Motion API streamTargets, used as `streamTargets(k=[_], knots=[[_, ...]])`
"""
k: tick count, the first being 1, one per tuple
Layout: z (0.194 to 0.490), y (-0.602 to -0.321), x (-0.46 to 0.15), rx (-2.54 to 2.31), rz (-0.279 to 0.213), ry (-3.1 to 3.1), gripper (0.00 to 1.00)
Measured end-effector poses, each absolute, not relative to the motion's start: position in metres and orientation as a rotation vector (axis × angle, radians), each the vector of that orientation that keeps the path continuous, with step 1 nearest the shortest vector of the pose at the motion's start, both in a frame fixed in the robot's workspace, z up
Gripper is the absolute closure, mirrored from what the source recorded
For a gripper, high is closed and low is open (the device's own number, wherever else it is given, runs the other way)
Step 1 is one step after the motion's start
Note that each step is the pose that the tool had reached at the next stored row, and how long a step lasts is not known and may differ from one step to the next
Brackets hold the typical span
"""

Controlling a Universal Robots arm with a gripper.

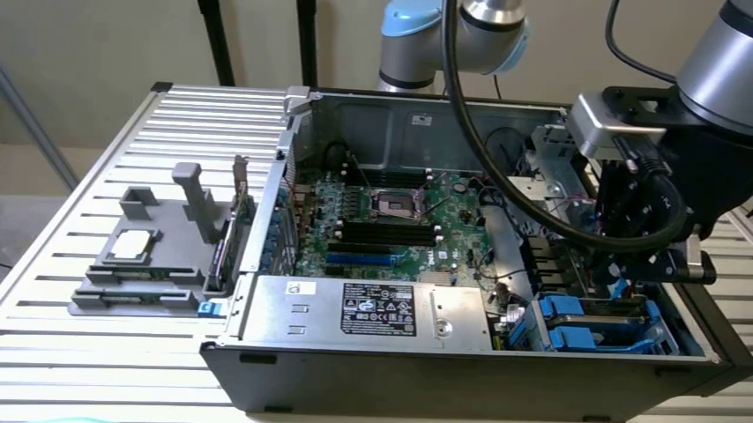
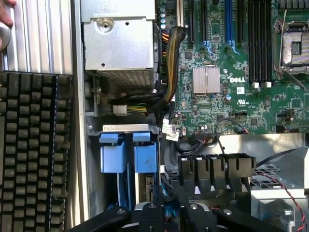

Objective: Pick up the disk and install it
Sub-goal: 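Insert the second disk wire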

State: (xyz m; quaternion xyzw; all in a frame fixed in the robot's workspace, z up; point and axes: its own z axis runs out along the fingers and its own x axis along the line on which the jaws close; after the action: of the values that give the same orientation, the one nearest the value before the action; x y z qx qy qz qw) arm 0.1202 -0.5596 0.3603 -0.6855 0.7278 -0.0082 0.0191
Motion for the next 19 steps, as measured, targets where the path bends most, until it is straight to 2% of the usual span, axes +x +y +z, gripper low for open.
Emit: streamTargets(k=[1, 4, 6, 19], knots=[[0.360, -0.559, 0.120, -2.128, -0.026, 2.259, 0.79], [0.360, -0.559, 0.120, -2.128, -0.027, 2.260, 0.79], [0.360, -0.559, 0.120, -2.128, -0.027, 2.260, 0.84], [0.356, -0.573, 0.121, -2.125, -0.019, 2.256, 0.84]])
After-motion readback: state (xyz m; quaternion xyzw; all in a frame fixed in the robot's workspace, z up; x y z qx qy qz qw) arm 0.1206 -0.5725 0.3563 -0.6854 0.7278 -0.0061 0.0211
